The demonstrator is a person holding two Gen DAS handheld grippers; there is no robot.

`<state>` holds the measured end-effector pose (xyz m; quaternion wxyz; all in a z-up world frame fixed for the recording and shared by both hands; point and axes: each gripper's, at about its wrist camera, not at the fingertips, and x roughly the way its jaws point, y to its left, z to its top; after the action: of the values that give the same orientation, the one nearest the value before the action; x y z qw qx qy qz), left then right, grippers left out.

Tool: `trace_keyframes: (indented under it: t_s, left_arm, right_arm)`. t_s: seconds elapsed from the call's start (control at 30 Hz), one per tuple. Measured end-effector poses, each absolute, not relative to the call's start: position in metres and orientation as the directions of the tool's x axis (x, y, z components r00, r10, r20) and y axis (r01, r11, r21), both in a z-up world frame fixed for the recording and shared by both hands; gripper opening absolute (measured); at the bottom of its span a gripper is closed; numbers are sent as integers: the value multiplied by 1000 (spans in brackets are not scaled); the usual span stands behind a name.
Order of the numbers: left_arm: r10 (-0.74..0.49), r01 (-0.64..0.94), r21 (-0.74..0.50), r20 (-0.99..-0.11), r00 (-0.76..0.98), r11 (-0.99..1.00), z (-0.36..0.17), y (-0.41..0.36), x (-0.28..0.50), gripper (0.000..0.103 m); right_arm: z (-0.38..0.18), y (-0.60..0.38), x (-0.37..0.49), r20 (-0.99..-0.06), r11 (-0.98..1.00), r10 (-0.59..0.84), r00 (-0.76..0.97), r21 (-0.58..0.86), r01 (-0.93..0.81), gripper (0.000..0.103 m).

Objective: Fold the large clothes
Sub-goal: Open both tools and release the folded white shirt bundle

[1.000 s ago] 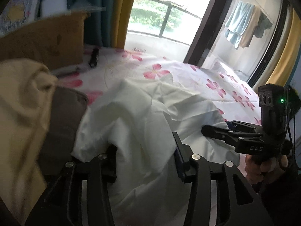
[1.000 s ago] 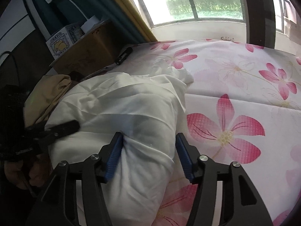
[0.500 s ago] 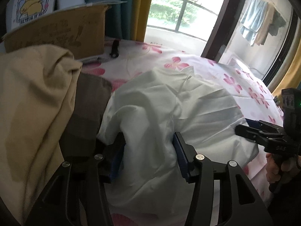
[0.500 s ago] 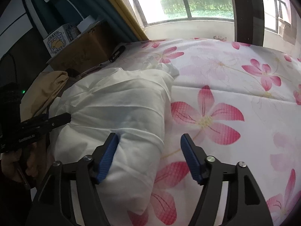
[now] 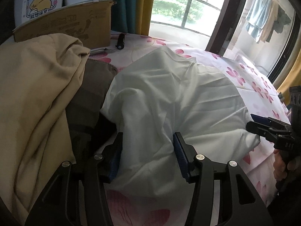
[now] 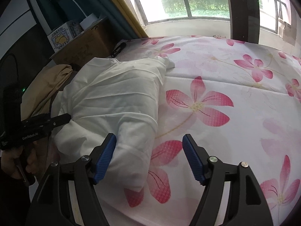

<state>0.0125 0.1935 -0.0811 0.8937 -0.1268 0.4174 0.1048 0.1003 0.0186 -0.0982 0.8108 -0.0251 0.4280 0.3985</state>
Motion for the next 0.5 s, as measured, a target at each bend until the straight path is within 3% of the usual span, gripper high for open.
trace_keyframes:
  t_s: [0.5]
  left_arm:
    - [160, -359, -127, -726, 669, 925, -74, 169, -23, 55]
  right_arm:
    - [-96, -22, 80, -722, 710, 600, 344, 284, -644, 73]
